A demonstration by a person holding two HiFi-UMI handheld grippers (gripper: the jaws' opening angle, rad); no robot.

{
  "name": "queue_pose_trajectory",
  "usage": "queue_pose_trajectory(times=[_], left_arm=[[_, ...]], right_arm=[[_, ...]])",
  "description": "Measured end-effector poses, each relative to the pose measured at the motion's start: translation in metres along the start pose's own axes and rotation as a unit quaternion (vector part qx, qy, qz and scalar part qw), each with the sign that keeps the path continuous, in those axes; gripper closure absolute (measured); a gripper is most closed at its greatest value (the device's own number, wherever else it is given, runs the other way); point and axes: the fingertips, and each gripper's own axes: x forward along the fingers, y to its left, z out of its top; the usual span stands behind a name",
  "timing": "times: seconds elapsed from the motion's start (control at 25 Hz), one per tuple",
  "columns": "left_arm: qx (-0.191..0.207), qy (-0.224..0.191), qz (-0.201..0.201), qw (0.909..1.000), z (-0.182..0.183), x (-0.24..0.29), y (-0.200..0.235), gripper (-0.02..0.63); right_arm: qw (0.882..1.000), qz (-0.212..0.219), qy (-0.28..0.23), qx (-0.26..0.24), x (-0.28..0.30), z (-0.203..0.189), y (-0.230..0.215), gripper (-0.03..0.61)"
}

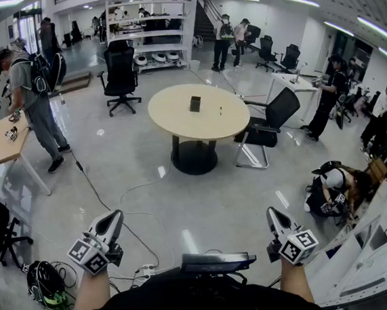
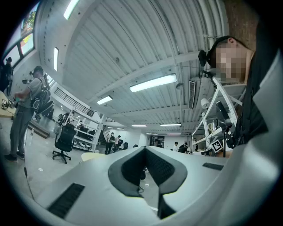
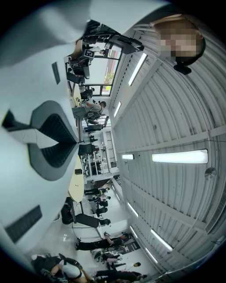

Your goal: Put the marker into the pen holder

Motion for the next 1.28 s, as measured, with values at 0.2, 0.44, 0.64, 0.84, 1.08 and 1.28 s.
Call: queue_pose_trajectory(times=[0.2,0.44,0.64,0.84,1.08,1.28], left_arm=[[0.001,-0.001,-0.002,1.0,-0.001,0.002,0.001,0.612],[-0.001,0.001,-0.003,1.0,-0.001,0.0,0.007,0.612],[-0.005,-0.002,-0.005,1.0,0.003,-0.007,0.016,0.612],[-0.006,-0.007,-0.008,0.9999,0.01,-0.018,0.038,0.612],[-0.017,-0.003,-0.003,0.9998,0.01,-0.042,0.064,0.612],[-0.025,0.005,-0.006,0.9997,0.009,-0.055,0.09,0.612]], right_arm=[[1.0,0.004,0.001,0.003,0.003,0.001,0.003,0.578],[1.0,0.003,0.011,-0.009,0.008,-0.004,0.002,0.578],[1.0,0.002,0.022,0.005,0.019,-0.001,0.017,0.578],[1.0,0.003,0.018,-0.002,0.038,0.006,0.036,0.578],[0.999,0.001,0.035,-0.006,0.052,-0.003,0.065,0.578],[0.999,-0.011,0.047,-0.011,0.067,-0.005,0.084,0.578]])
